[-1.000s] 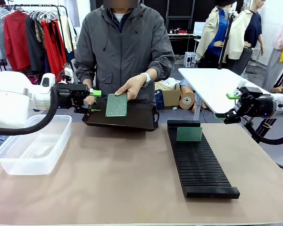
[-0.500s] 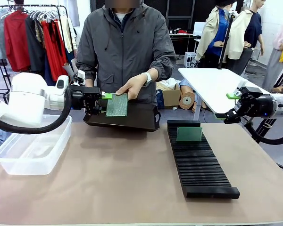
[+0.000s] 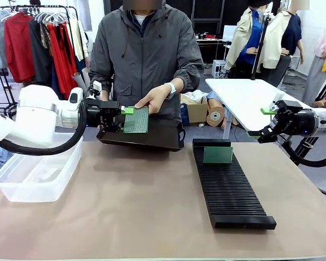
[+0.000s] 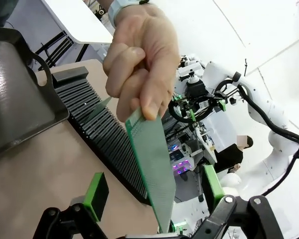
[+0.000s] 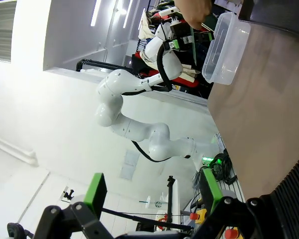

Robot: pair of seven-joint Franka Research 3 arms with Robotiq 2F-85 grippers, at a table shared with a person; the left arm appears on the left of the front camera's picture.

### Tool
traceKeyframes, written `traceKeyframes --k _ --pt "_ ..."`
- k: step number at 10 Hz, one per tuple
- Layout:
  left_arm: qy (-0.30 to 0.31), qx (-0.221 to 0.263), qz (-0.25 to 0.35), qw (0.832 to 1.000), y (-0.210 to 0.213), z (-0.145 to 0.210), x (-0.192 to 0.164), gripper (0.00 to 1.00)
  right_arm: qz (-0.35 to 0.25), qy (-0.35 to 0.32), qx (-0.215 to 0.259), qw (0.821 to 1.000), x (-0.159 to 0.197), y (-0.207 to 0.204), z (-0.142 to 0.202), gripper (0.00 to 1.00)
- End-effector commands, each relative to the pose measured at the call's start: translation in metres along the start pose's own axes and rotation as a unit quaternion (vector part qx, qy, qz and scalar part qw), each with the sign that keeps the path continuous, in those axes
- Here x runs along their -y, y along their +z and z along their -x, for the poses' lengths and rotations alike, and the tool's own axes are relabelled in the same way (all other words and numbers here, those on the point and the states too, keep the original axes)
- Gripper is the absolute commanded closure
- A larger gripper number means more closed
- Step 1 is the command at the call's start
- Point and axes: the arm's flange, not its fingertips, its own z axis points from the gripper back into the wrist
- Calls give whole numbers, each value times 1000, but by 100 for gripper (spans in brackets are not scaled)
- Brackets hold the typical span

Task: Sort PCBs into racks and boxes based on the side picked up.
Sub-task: Pick up the Blank PCB handed by the Human.

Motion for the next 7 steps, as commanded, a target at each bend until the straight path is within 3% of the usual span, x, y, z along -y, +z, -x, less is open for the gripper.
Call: traceKeyframes --k 1,7 --pt "-7 7 24 1000 -4 -1 -5 11 0 7 0 1000 -2 0 0 0" --pt "17 5 67 998 -8 -3 -10 100 0 7 0 1000 -2 0 0 0"
